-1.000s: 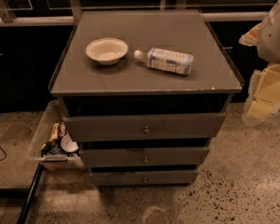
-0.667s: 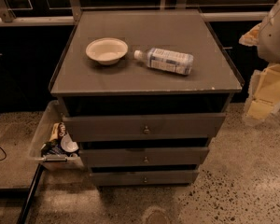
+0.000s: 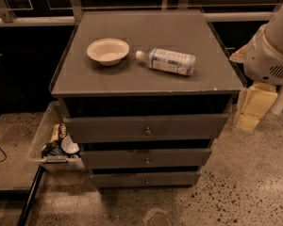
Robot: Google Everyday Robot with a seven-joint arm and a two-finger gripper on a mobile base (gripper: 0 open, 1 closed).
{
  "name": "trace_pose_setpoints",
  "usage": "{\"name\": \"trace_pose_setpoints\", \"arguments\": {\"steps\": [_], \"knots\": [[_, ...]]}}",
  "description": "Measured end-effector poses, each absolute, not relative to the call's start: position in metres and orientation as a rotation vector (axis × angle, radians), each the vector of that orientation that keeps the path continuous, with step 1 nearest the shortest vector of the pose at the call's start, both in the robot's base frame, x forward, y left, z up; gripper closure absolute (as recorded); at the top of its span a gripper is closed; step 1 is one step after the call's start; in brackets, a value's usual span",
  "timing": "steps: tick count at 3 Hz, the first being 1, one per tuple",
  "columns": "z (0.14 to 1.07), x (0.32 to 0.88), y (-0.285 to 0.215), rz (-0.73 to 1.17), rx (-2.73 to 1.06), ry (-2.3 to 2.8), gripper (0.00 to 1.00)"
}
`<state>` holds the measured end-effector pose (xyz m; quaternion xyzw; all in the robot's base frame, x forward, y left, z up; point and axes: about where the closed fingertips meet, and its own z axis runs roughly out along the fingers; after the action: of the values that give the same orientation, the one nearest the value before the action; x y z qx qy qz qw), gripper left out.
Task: Open top drawer
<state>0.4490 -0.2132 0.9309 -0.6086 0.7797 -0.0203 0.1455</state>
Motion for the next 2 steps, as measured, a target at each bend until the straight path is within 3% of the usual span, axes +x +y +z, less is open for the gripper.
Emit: {"name": "trace_pose_setpoints", "arguments": {"steps": [2], "knots": [[0.844, 0.459, -0.216, 0.034, -1.851, 2.073, 0.00]]}}
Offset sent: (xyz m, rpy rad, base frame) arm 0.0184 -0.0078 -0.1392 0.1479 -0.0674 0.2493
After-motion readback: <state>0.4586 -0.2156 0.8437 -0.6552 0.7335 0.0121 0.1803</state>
